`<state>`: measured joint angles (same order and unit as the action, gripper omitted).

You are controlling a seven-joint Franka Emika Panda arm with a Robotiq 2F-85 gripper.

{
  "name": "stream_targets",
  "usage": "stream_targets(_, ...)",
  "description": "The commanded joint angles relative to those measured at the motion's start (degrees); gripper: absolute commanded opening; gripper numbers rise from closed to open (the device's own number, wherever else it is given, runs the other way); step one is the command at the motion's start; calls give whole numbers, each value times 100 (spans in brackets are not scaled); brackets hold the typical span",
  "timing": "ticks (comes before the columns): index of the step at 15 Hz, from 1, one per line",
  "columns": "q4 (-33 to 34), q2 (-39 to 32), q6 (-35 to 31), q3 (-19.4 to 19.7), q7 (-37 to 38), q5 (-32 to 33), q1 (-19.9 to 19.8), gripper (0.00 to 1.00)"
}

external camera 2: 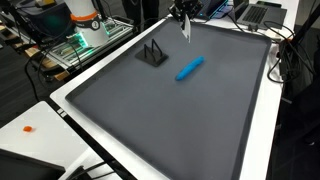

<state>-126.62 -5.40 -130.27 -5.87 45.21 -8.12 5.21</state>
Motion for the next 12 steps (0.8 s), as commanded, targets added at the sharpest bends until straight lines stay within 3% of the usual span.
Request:
stream_targets(1, 652, -614, 266, 20, -852, 281, 94, 1)
stream_targets(10, 1784, -1638, 817, 94, -2991, 991, 264, 1)
stream_targets(12, 1600, -1506, 635, 100, -2872, 818, 257, 1)
